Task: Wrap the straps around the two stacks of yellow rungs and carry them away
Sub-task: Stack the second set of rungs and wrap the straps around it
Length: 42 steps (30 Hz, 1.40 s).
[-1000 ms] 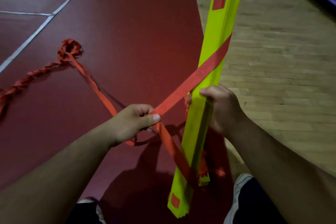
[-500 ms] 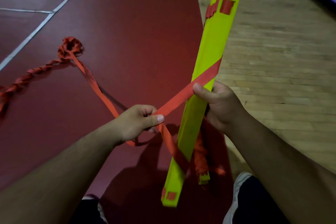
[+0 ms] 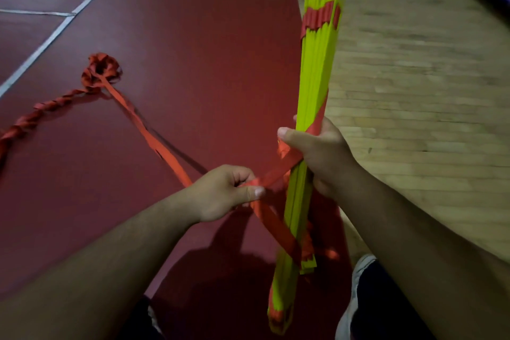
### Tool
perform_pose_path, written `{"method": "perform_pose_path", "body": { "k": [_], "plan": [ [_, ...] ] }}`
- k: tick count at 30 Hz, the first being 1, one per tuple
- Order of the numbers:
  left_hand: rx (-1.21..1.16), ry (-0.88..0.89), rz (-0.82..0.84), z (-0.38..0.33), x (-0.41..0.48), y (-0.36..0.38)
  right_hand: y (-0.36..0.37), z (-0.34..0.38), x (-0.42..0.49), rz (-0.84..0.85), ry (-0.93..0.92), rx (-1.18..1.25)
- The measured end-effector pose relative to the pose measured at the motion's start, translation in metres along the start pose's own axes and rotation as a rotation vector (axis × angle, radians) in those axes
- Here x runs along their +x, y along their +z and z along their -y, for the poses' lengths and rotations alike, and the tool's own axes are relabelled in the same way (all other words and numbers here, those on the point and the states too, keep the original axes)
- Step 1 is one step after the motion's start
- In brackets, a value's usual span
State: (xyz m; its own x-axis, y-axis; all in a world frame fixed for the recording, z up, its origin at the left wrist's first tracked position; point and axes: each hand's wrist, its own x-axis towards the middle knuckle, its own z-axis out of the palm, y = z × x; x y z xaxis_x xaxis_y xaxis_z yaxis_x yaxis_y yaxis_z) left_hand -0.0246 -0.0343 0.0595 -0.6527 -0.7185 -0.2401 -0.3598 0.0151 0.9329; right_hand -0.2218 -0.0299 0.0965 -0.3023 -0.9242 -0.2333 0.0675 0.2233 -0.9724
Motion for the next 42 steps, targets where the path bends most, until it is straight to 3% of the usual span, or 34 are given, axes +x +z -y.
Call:
{"method": "perform_pose_path", "body": {
  "k": [4, 11, 17, 23, 25, 27, 30, 32, 36, 42],
  "plan": [
    [-0.025, 0.077, -0.027, -0.007, 0.000, -0.002, 0.000, 0.014, -0.009, 0.241, 0.088, 0.379],
    [-0.158, 0.113, -0.034, -0.014, -0.002, 0.002, -0.007, 0.029, -0.012, 0.461, 0.160, 0.663],
    [-0.213, 0.062, 0.104, -0.025, 0.000, 0.007, 0.004, 0.036, -0.019, 0.285, 0.075, 0.747],
    [-0.291, 0.082, 0.150, -0.027, 0.002, 0.014, -0.010, 0.043, -0.010, 0.343, 0.051, 0.578],
    [-0.236, 0.105, 0.062, -0.030, 0.002, 0.015, -0.009, 0.043, -0.005, 0.216, 0.014, 0.488],
    [-0.120, 0.124, -0.054, -0.030, 0.003, 0.014, -0.005, 0.039, 0.004, -0.013, -0.090, 0.326],
    [0.077, 0.154, -0.109, -0.028, 0.006, 0.015, -0.004, 0.031, 0.008, -0.141, -0.104, 0.121],
    [0.081, 0.172, -0.056, -0.030, 0.005, 0.019, -0.007, 0.029, 0.007, -0.120, 0.001, 0.114],
    [0.085, 0.213, 0.009, -0.033, 0.005, 0.015, -0.005, 0.039, -0.001, 0.116, 0.100, 0.344],
    [0.263, 0.263, 0.040, -0.026, 0.003, 0.003, -0.013, 0.049, -0.002, 0.160, 0.156, 0.507]
  ]
}}
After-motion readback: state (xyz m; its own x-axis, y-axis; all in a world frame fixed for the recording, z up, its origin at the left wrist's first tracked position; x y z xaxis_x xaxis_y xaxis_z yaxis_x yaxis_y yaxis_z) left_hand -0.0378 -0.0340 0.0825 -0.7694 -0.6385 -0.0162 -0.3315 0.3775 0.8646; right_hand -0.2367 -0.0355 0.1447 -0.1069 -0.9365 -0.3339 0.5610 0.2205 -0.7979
